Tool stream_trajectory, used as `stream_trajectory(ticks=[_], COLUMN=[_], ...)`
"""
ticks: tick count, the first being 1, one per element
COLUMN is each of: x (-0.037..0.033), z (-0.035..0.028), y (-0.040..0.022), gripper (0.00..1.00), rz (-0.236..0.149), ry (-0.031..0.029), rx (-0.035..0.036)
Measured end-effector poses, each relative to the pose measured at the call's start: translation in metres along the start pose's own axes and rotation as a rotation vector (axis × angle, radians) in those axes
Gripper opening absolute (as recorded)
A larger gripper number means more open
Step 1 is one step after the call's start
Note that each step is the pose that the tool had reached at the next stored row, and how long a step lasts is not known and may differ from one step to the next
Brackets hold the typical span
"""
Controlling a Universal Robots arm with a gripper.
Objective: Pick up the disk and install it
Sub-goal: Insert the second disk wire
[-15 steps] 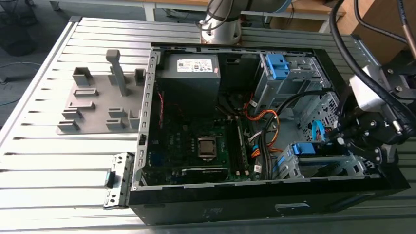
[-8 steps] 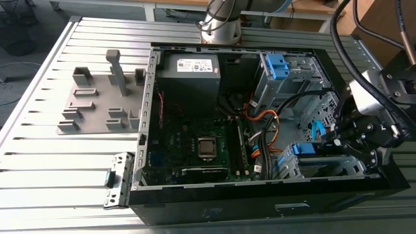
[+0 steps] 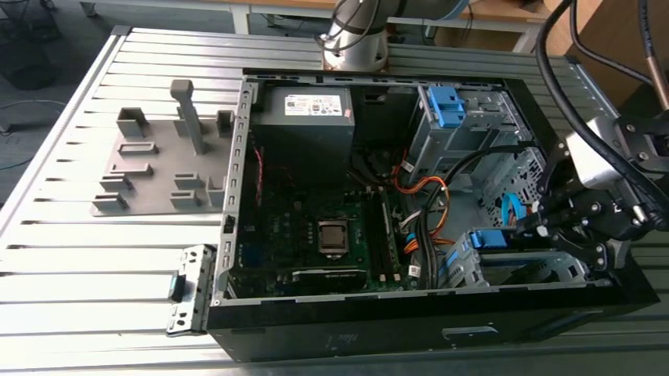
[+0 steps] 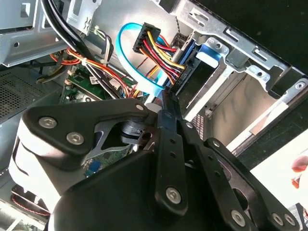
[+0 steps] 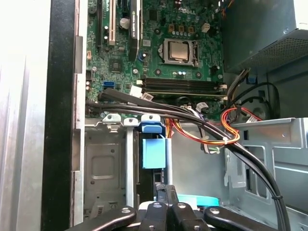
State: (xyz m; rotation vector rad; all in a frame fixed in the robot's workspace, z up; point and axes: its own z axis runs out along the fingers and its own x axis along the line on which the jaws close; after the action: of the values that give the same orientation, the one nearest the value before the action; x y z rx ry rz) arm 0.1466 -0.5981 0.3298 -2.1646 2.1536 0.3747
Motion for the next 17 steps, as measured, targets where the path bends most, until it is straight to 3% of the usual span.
stream_trajectory(ticks=[4,8,11,17], x=[0.0027,0.0033,0.0026,0.0002], z=[0.0029,0.0025,-0.001,-0.0122], y=[-0.0007,-0.0013,-0.0033,-0.008], gripper=[0.11,0.11,0.11,0.11], rz=[0.002,0.002,0.001,0.002], ry=[0.0002,0.0,-0.0034,-0.0039], rx=[-0.0074,-0.0078,-0.0076,-0.0092])
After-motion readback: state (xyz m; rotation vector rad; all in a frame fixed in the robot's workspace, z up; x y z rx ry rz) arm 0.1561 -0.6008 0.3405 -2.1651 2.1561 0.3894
